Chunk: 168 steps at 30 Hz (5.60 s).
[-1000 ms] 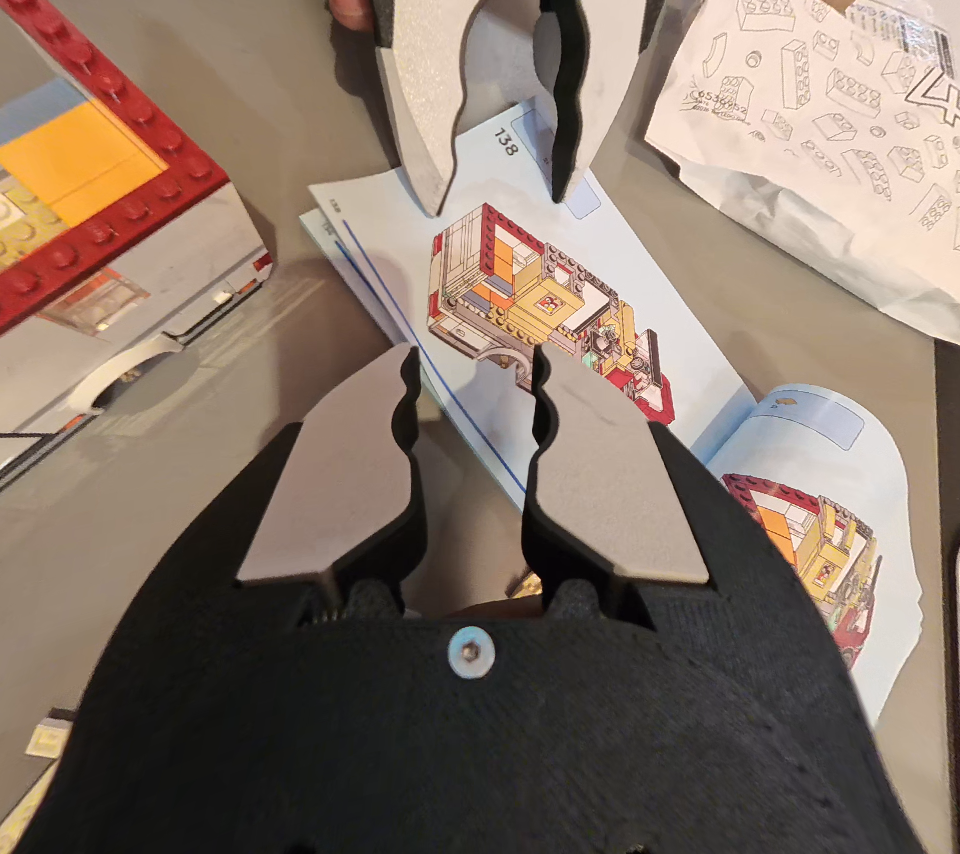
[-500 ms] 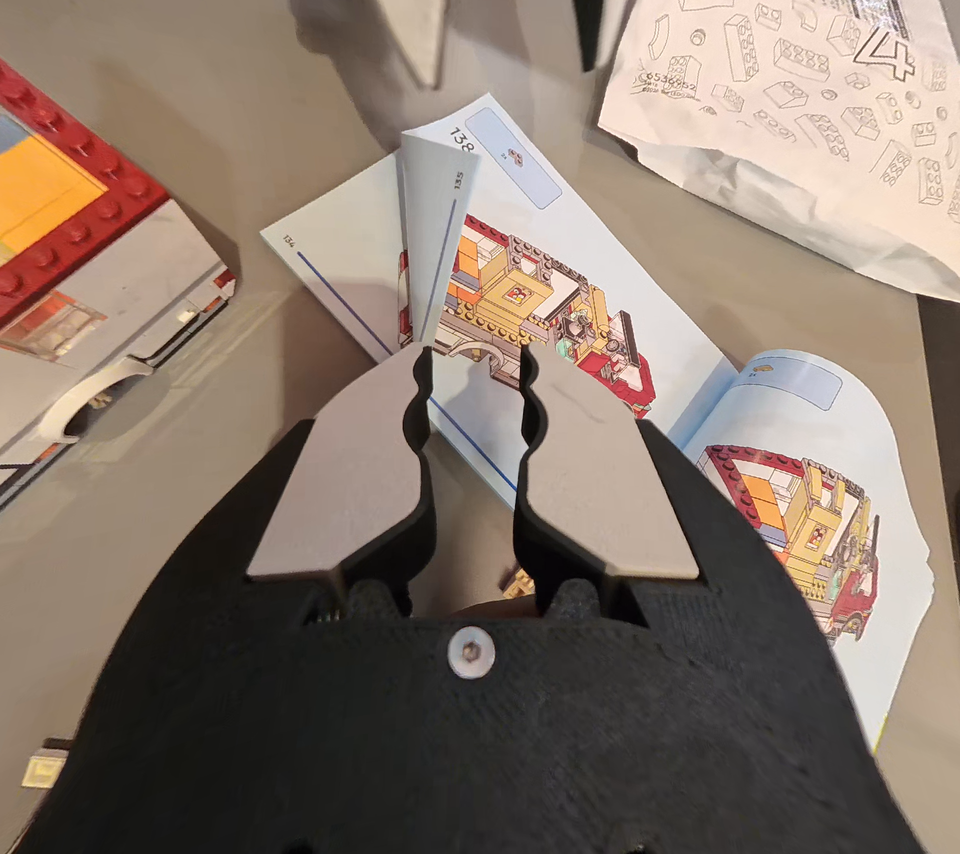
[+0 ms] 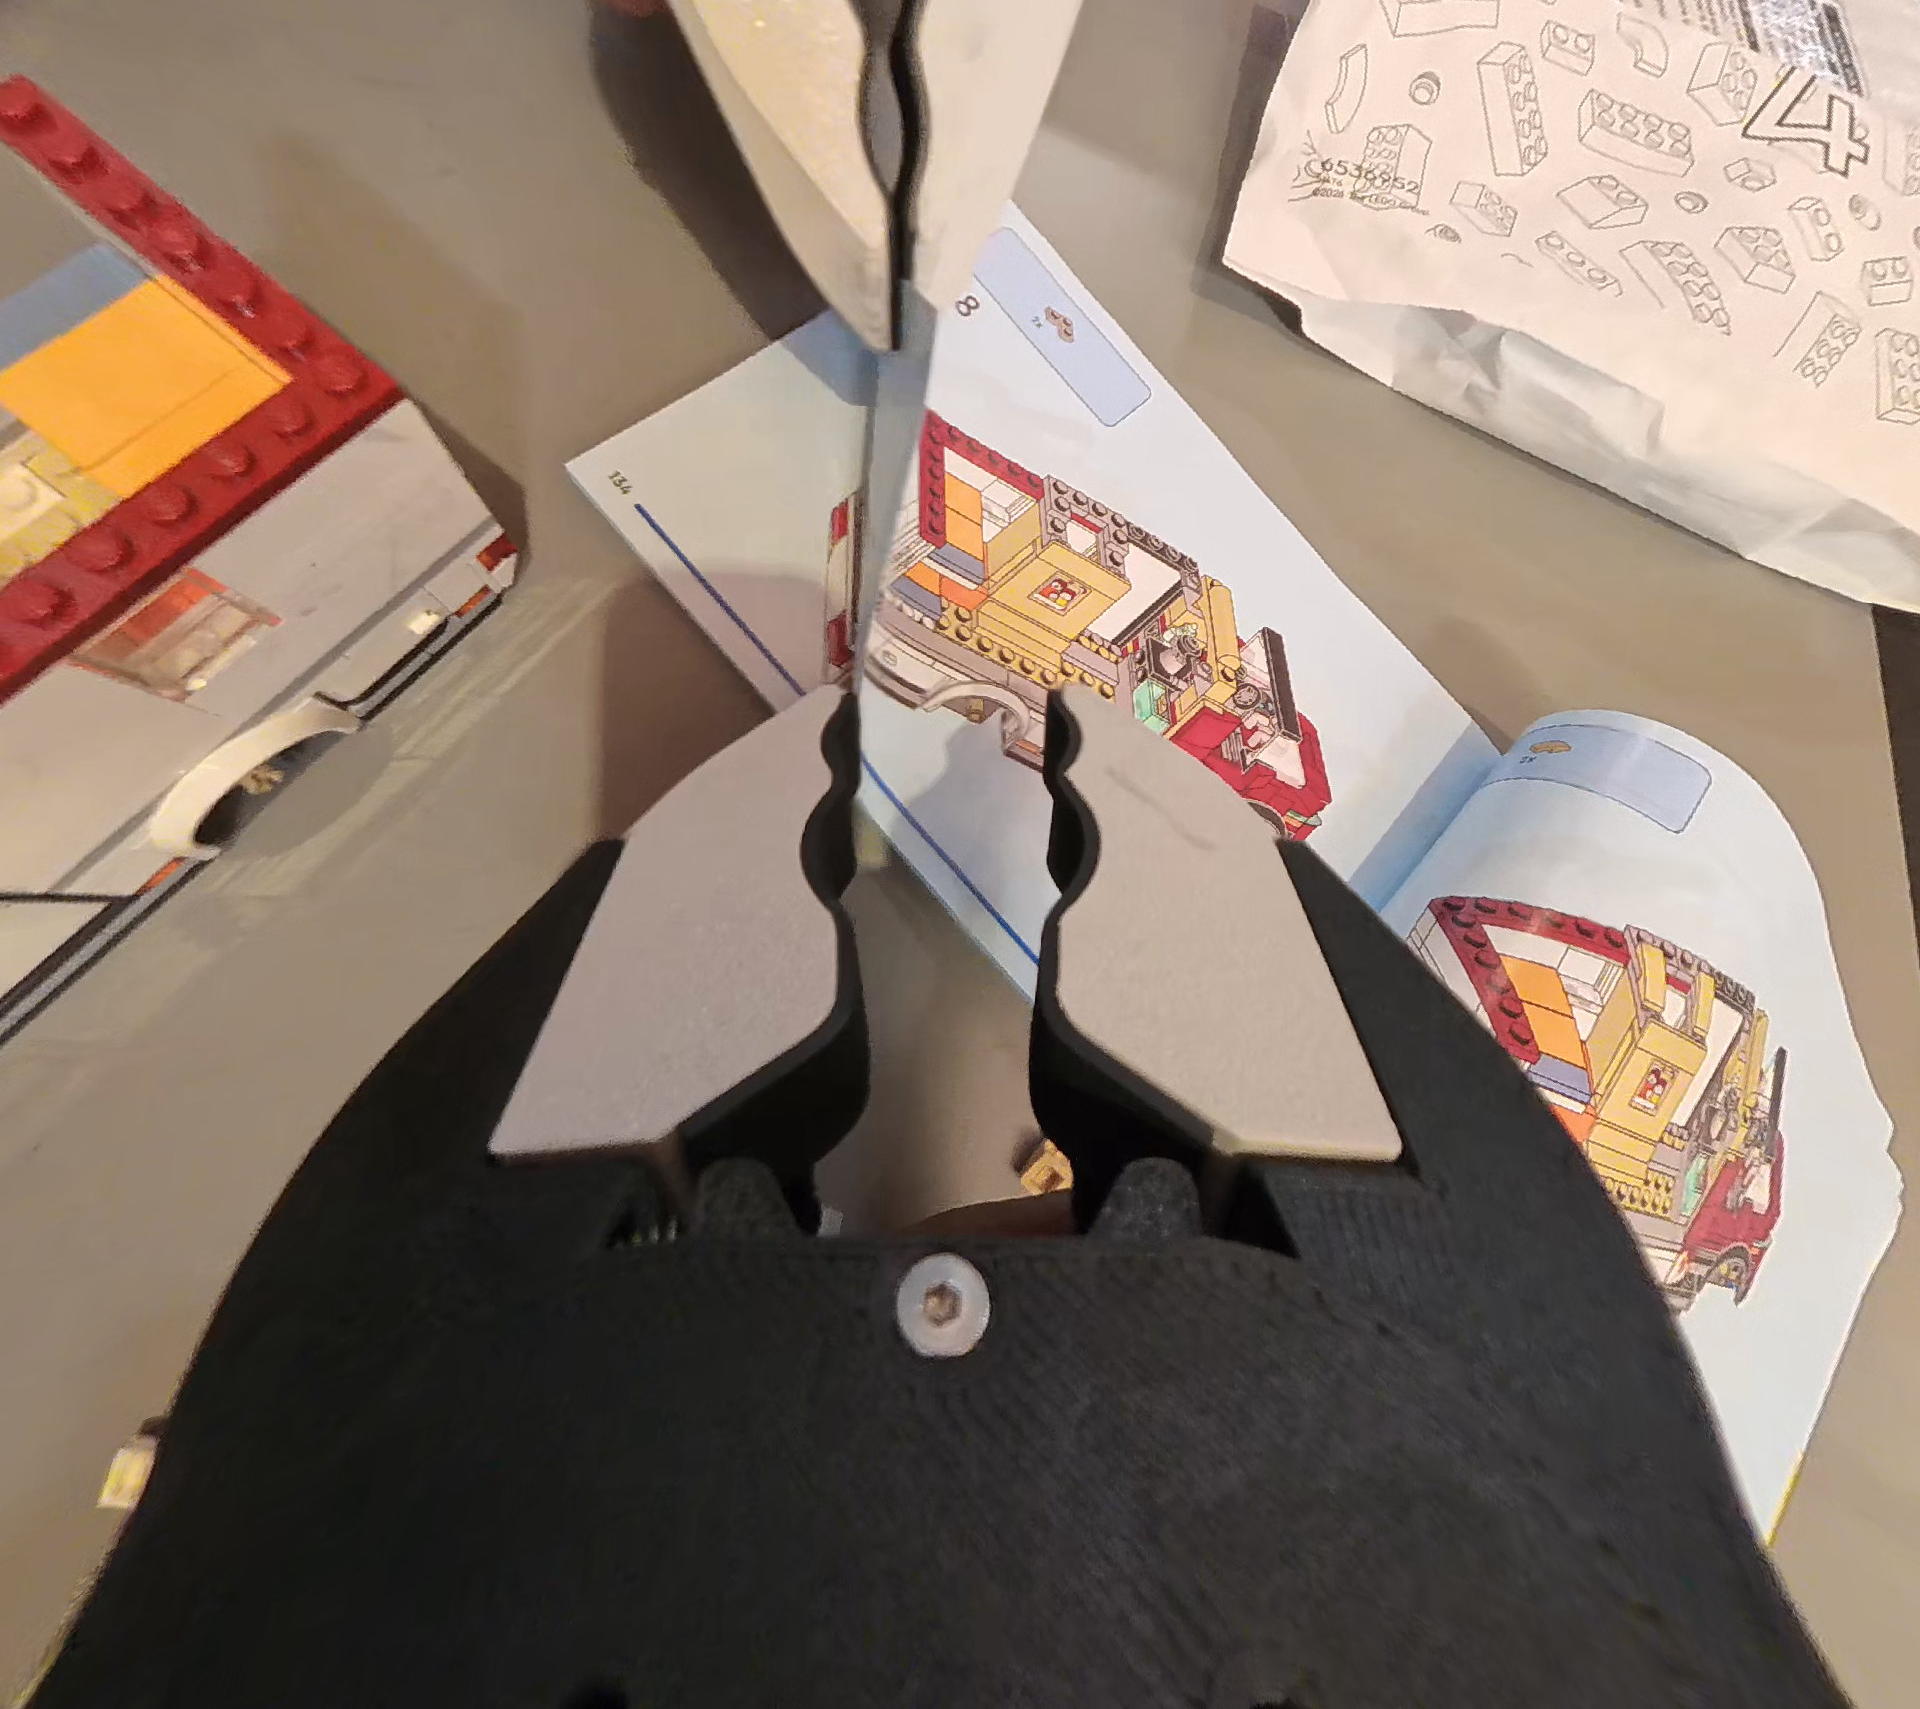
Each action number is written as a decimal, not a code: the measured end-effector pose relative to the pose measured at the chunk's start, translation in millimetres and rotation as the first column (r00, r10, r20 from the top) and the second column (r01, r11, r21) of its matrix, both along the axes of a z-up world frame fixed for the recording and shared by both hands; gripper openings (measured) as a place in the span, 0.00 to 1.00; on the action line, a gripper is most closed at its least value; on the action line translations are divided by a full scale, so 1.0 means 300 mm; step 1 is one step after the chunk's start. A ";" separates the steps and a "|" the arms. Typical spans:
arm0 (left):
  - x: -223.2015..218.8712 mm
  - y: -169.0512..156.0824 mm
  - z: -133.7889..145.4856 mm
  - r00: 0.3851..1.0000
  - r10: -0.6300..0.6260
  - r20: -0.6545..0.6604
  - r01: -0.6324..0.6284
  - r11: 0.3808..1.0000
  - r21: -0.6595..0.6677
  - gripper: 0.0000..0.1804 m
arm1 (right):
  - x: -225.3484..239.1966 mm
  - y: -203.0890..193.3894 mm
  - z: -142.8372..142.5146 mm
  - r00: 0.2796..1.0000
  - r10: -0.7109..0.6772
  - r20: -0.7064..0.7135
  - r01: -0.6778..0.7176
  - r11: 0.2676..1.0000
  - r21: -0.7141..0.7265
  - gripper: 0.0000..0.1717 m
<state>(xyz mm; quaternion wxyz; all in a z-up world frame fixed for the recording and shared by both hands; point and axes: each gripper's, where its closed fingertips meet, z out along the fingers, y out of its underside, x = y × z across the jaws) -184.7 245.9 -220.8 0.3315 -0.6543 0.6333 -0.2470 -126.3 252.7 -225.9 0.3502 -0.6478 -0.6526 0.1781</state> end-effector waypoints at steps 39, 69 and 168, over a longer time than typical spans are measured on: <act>-0.053 0.195 0.136 0.932 0.304 0.195 -0.332 0.934 0.130 0.17 | 0.121 0.176 0.229 0.904 -0.299 -0.304 0.289 0.954 -0.078 0.00; -0.098 0.181 0.034 0.940 0.342 0.005 -0.342 0.938 0.066 0.22 | 0.269 0.214 0.166 0.919 -0.369 -0.138 0.367 0.929 -0.042 0.23; 0.119 0.225 -0.056 0.895 0.446 0.012 -0.444 0.888 0.122 0.15 | 0.006 0.058 0.035 0.955 -0.291 0.062 0.262 0.920 0.290 0.19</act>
